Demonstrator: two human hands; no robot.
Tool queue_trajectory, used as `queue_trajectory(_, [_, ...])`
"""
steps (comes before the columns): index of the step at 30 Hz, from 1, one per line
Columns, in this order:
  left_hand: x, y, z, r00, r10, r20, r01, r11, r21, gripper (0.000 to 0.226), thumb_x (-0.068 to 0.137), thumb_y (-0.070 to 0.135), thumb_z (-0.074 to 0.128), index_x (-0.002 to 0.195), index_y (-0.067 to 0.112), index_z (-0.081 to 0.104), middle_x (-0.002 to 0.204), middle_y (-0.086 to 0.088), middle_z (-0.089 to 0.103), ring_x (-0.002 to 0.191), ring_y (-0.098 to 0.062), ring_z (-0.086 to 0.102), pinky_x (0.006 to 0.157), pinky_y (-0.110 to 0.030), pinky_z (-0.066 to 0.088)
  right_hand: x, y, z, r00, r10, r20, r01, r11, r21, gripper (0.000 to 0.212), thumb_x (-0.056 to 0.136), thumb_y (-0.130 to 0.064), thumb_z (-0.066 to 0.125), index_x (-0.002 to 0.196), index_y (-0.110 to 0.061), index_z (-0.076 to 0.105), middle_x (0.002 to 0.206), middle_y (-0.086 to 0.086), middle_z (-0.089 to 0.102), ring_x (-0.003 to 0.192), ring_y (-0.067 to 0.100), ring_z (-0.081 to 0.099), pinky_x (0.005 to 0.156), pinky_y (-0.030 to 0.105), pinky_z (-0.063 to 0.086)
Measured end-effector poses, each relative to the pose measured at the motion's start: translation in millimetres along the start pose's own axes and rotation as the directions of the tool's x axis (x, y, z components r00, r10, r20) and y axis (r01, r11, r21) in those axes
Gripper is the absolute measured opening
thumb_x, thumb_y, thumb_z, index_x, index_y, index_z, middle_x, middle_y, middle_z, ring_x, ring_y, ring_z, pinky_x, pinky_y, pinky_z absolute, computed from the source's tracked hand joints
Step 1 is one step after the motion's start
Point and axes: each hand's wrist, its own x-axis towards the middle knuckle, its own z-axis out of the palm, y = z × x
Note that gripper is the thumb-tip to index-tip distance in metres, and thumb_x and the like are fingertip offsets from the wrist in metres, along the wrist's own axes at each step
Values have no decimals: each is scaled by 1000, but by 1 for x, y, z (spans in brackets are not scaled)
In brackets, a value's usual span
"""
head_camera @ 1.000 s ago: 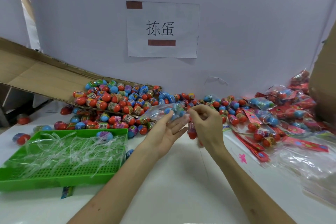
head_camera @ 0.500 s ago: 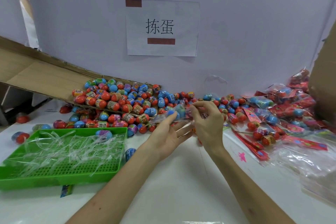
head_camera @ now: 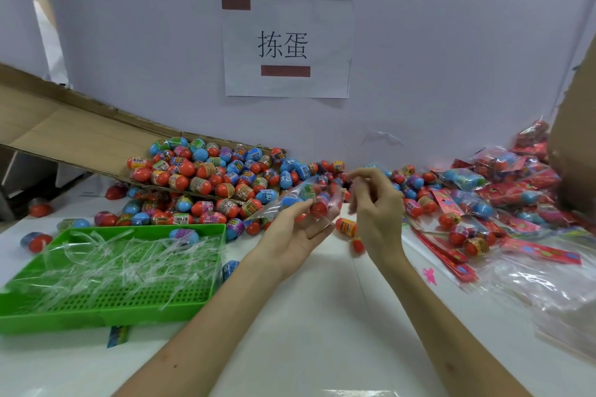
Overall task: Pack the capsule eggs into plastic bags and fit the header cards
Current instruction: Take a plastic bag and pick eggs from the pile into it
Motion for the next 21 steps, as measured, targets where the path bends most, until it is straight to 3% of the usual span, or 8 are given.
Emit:
queue_trajectory(2, [-2,0,0,1000,-15,-1,15,1000,-4,20,104,12,54,113,-2,67,122,-26,72,115,-32,71,102,-46,54,2,-1,-2,997,73,26,-74,996,45,15,94,-16,47,92,-14,61,70,7,55,62,22,49,54,35,40])
queue_trajectory(6, [-3,0,1,999,-42,5,42,999,9,27,102,13,56,122,-2,64,124,-23,72,117,-35,70,101,-46,55,1,-7,-3,984,137,113,-148,985,88,25,73,-15,43,97,-15,47,93,18,48,86,30,50,77,45,49])
queue_trajectory(8, [-3,0,0,999,-48,5,48,999,24,28,102,15,56,123,-1,65,125,-22,72,118,-36,70,100,-45,56,-1,-7,-1,985,117,125,-126,990,70,22,81,-13,48,102,-16,45,95,13,51,89,28,56,81,40,52])
queue_trajectory(11, [-5,1,0,999,-49,6,48,998,43,29,101,16,58,124,2,66,128,-21,70,118,-36,70,96,-44,57,-1,-6,2,995,46,85,-51,997,52,20,97,-12,65,106,-16,48,93,1,59,83,10,63,77,23,52])
queue_trajectory(15, [-5,2,1,998,-61,22,61,998,27,29,100,17,58,125,4,65,133,-23,67,119,-37,69,103,-46,54,-1,-3,2,997,-12,79,12,1000,2,10,99,-19,67,99,-14,58,95,5,71,94,19,71,79,27,57])
queue_trajectory(18, [-6,2,2,996,-79,34,79,997,10,36,99,17,60,131,2,65,130,-22,69,123,-37,67,109,-48,50,-3,-2,5,994,-11,106,8,1000,24,7,100,-17,64,99,-14,58,99,-3,73,100,12,72,73,19,56])
queue_trajectory(21, [-7,3,3,994,-88,58,89,996,-19,42,97,17,60,135,-1,63,132,-23,68,127,-37,64,113,-48,47,-5,0,7,989,8,149,-13,999,30,3,102,-15,60,104,-16,59,114,-3,73,113,9,67,85,24,58])
